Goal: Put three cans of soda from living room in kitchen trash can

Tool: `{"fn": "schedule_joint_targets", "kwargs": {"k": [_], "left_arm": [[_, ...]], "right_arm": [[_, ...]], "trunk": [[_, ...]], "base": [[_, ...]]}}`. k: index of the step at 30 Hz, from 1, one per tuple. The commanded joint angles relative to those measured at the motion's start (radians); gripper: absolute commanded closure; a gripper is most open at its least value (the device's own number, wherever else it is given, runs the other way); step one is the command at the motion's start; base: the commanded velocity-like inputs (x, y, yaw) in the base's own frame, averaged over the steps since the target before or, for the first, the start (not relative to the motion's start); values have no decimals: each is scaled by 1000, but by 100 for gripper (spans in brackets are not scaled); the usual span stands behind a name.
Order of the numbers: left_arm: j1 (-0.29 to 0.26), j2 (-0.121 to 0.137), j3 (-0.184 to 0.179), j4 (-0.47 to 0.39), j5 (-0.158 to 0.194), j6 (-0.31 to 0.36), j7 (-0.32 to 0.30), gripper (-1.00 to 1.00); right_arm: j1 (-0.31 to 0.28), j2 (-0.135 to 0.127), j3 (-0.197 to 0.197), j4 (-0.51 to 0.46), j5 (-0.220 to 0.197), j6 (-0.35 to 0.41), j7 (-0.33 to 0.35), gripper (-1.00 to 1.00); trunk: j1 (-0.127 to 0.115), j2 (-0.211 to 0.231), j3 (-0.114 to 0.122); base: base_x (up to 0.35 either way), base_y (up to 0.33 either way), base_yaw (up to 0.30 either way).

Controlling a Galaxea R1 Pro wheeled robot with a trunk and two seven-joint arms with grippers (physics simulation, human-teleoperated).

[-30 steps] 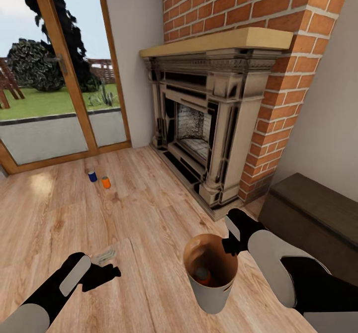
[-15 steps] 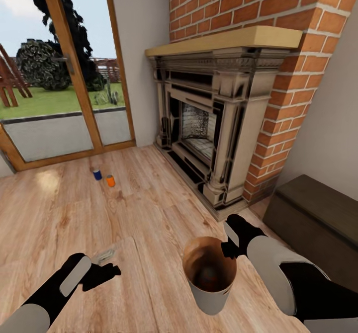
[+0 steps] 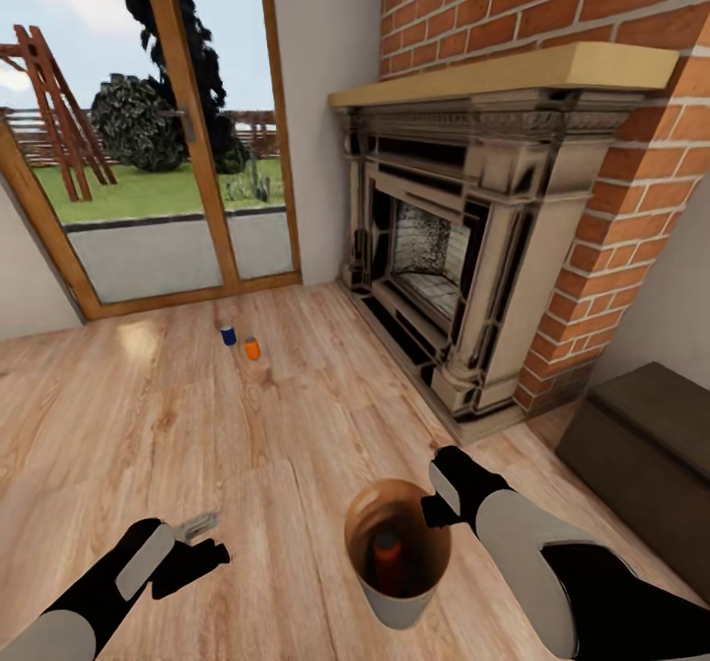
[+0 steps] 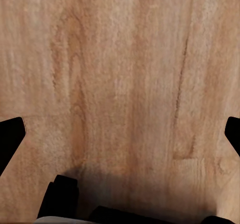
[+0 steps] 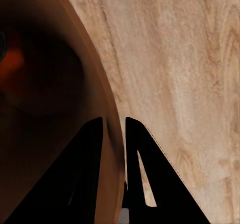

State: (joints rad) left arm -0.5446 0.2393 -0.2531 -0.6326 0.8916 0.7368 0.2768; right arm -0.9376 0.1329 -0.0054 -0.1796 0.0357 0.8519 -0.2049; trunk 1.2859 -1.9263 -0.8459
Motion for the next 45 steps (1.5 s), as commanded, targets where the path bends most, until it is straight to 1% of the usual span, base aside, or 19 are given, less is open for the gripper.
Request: {"fn": "schedule_joint_targets", "kwargs": {"k": [1,21,39,45], "left_arm": [[0,0,0,1,0,-1,-1,-100],[0,-1,0,5,-1,-25,-2,-100],[1,-2,-1,4,-1,-27,-2,-100],[1,-2,-6,4,-2,-27,-2,-100]], "right_arm": [[0,0,-5,0,-10,-2,2,100],[8,7,-2,-1,-12,-5,2,100],[8,14,-1,-1,-12,-4,3,100],[8,14,-2,-1,-13,-4,6,100]], "trunk": [[-4,7,2],[-4,7,-1],[-4,7,-14],[-4,7,-15]], "base": [[0,0,155],[0,0,26],[0,0,226],[15,0,82]]}}
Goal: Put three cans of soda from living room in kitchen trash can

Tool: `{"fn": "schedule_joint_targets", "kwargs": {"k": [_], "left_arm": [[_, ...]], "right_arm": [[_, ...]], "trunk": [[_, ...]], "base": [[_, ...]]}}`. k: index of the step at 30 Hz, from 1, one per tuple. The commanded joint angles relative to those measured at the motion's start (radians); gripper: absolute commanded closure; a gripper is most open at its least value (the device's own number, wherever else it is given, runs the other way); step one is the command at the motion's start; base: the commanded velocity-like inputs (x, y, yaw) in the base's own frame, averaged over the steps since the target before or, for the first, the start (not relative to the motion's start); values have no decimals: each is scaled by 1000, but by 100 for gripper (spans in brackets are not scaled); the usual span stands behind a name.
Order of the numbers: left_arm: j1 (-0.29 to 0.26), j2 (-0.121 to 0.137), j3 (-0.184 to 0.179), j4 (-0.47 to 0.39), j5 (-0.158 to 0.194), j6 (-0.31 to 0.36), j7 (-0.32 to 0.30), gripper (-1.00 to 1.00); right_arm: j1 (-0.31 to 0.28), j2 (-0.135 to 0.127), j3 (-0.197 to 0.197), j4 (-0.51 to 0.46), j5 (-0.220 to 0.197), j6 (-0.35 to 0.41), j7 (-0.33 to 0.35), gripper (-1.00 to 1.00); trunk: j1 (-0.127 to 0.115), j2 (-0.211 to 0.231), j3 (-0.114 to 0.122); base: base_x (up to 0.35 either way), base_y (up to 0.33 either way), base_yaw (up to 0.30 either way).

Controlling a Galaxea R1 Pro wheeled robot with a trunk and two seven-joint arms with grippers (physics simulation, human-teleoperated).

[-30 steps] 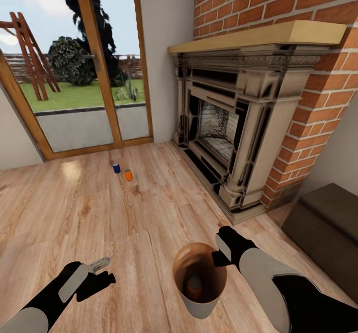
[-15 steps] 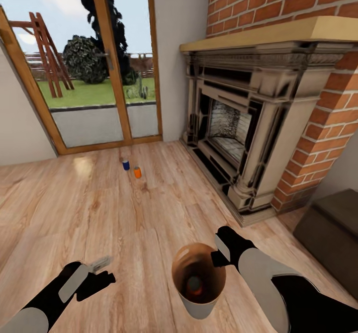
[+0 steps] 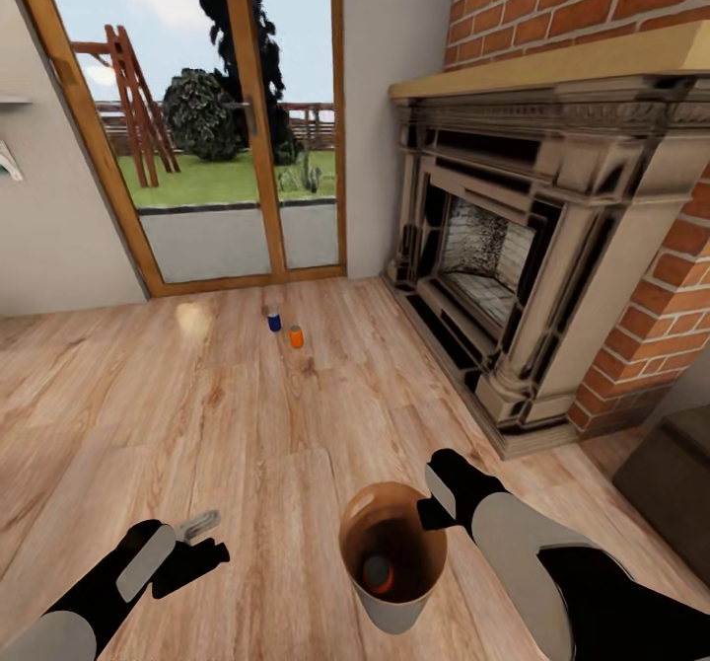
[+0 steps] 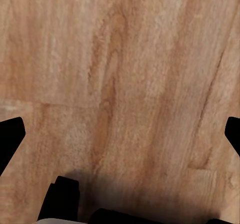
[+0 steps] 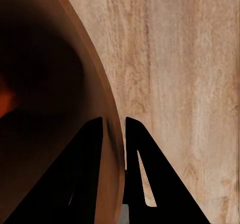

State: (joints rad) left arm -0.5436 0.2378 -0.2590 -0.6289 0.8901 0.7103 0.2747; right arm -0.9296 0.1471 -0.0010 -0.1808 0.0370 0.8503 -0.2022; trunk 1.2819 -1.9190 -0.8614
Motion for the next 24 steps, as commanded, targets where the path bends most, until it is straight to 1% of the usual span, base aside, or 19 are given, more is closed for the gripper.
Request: {"fn": "schedule_joint_targets", "kwargs": {"k": [1,5,9,20,24], "left_arm": [[0,0,-1,0,0,0,0,-100],[0,0,-1,0,1,0,0,-100],[0,0,-3,0,1,-2,0,-100],[0,-2,-7,-1,2,-8,-1,-100],[0,-3,-8,0,2,-8,-2,-100]], "right_arm": [[0,0,-6,0,-14,-2,4,100],[0,0,-5,0,-14,-2,5,100],[0,0,-5,0,-14,-1,6,100],[0,1,-5,0,-14,-1,6,100],[0,1,-5,0,-14,-1,6,100]], "trunk": [[0,0,0],[0,0,-1],[0,0,-5],[0,0,-18],[0,0,-21]], "base": [[122,0,22],[174,0,11],[70,0,3],[12,0,2],[1,0,93]]}}
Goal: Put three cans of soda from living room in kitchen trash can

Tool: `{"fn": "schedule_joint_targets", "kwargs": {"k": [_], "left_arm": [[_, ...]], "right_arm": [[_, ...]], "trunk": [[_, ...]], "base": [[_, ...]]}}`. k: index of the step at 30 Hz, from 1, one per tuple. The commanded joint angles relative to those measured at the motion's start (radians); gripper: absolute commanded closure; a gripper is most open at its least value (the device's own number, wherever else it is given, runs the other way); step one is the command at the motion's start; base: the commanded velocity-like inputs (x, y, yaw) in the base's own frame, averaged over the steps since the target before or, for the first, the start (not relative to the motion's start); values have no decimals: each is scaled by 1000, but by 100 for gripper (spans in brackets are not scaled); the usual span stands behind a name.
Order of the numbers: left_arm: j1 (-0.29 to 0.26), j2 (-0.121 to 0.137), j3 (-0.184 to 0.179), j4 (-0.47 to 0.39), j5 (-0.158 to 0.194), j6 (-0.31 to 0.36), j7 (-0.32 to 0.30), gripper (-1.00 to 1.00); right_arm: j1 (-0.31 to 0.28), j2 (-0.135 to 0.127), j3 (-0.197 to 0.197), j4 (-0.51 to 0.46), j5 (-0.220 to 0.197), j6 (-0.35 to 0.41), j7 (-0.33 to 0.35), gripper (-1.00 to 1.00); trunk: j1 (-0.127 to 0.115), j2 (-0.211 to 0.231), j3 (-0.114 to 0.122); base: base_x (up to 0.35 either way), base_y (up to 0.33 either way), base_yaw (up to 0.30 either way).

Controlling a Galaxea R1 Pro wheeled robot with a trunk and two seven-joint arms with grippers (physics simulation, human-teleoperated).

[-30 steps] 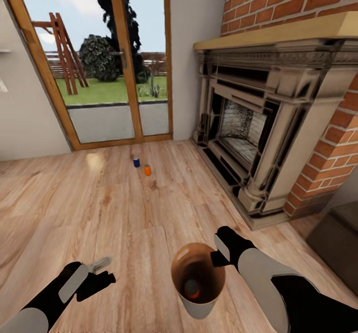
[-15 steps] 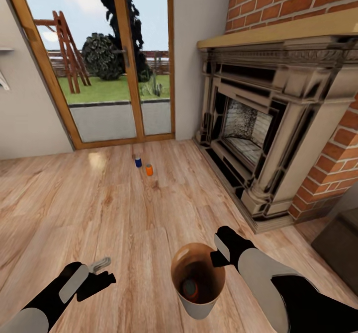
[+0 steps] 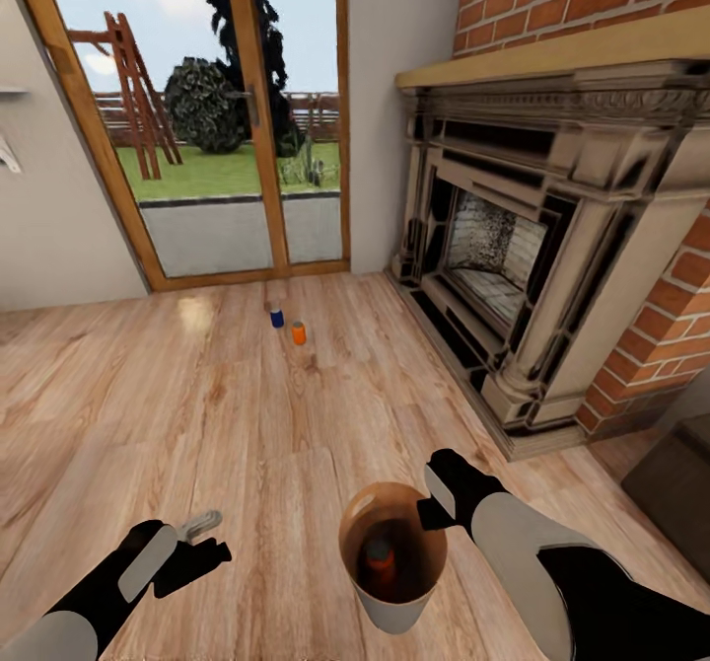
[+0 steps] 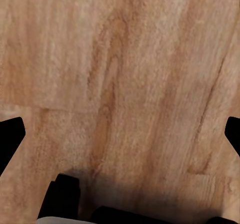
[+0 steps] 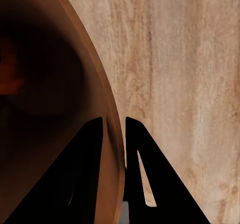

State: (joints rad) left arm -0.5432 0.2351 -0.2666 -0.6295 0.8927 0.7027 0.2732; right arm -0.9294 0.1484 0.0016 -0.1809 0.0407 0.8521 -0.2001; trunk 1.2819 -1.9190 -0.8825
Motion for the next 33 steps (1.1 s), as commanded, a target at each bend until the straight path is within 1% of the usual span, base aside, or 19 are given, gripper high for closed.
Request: {"fn": "schedule_joint_targets", "kwargs": {"k": [1,7,12,33], "left_arm": [[0,0,0,0,0,0,0,-100],[0,-6,0,0,-1,-2,1,-100],[0,-7,0,1,-1,-4,1,-100],[-1,-11,0,1,-3,-5,0,-100]], "right_arm": [[0,0,-8,0,-18,-2,4,100],[0,3,-8,0,-18,-2,4,100],[0,4,-8,0,-18,-2,4,100],[0,6,-8,0,-18,-2,4,100]], "trunk": [[0,0,-1],[0,0,-8],[0,0,-11],[0,0,-12]], "base": [[0,0,144],[19,0,168],[141,0,98],[323,0,9]]}}
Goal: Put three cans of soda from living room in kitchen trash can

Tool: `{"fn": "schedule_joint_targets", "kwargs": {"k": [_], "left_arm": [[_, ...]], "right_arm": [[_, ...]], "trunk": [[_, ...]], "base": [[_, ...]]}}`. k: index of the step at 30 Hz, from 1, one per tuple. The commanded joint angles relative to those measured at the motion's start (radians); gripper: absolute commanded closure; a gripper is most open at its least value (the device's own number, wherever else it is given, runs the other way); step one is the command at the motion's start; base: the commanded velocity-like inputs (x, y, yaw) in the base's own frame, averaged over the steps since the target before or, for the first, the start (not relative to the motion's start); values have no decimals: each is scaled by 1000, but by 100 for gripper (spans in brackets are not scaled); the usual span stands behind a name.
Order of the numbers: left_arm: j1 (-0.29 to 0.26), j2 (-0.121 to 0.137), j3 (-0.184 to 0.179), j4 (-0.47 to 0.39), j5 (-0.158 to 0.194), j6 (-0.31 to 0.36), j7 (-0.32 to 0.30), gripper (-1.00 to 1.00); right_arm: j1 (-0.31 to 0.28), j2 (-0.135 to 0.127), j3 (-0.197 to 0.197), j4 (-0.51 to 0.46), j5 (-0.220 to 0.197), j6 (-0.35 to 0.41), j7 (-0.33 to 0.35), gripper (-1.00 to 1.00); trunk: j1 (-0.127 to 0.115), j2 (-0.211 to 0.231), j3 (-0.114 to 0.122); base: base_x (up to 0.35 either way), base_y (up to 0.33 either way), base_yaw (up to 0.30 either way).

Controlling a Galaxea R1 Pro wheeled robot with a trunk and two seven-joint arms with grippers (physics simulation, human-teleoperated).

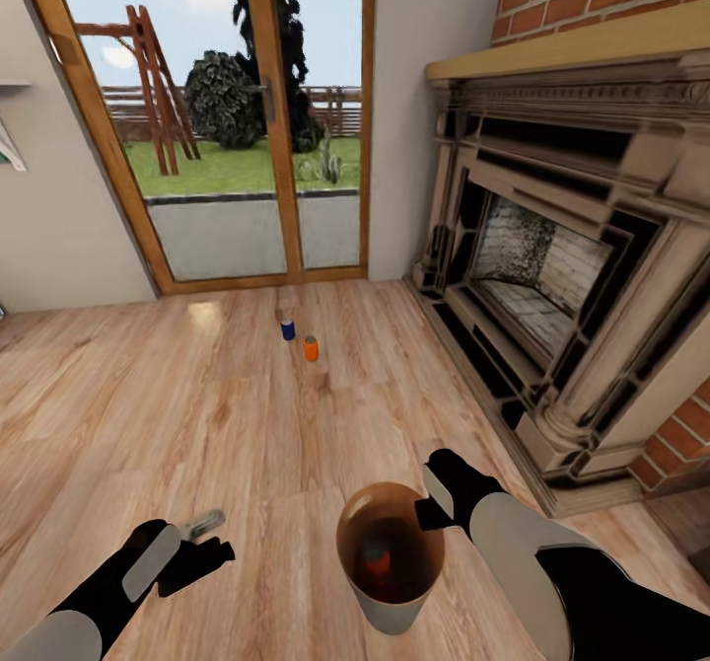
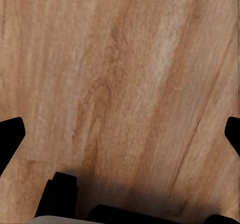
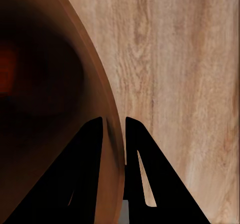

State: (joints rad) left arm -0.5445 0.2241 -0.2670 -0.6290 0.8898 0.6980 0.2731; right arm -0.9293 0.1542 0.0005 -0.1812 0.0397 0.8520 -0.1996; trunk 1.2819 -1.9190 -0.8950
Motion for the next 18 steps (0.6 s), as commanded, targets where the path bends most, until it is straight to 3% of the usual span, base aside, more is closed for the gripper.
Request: {"fn": "schedule_joint_targets", "kwargs": {"k": [1,18], "left_arm": [[0,0,0,0,0,0,0,-100],[0,1,-5,1,0,-1,7,-100]], "right_arm": [[0,0,-7,0,-17,-2,4,100],[-1,-11,-10,-5,-14,-3,2,100]], "trunk": [[0,0,0],[0,0,0]], "base": [[343,0,0],[344,0,0]]}}
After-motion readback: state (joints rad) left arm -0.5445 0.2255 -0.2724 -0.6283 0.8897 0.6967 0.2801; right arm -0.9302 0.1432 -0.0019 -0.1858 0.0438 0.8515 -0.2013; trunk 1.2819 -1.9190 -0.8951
